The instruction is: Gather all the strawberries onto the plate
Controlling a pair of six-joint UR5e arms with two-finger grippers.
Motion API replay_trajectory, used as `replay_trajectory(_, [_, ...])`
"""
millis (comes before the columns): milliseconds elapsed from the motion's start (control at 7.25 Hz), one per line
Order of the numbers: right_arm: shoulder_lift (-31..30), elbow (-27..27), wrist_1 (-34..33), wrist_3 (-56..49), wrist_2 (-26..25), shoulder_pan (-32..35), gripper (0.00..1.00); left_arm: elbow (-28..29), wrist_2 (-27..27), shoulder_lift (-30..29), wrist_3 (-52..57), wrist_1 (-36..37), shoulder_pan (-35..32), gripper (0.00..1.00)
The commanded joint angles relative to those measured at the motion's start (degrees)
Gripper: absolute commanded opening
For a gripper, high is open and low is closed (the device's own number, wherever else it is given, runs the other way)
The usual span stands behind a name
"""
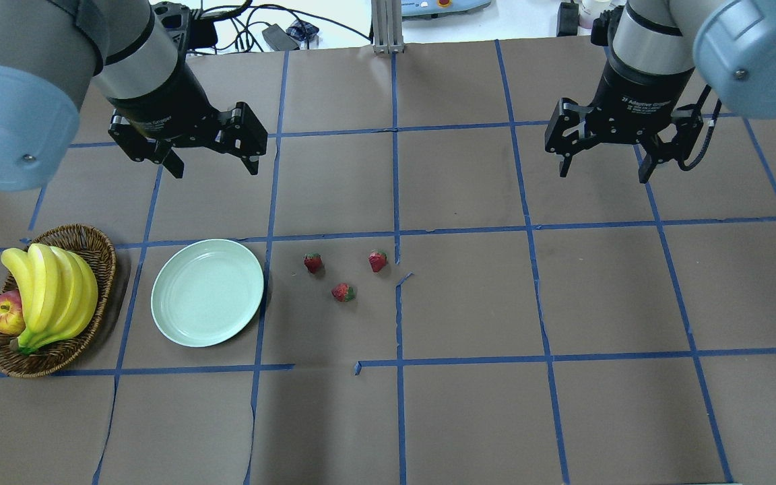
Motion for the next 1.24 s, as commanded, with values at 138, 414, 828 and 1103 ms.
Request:
replay_trajectory(138, [1.28, -1.60, -3.39, -7.14, 0.16, -0.10, 1.00, -0.04, -0.04, -0.12, 0.00, 0.00, -0.06, 1.00])
replay_trajectory(414, [0.94, -4.66, -2.52, -7.66, 0.60, -0.19, 1.00, -0.04, 0.05, 0.06, 0.08, 0.00, 0.03, 1.00])
replay_trajectory(828, [-0.89, -4.16, -2.61, -8.10, 0.35, -0.37, 1.00, -0.05, 0.05, -0.12, -0.18, 0.00, -0.06, 1.00])
replay_trajectory(1103, [-1.08, -3.71, -2.69, -7.75, 0.60, -0.37, 1.00, -0.13, 0.05, -0.73, -0.35, 0.00, -0.06, 1.00])
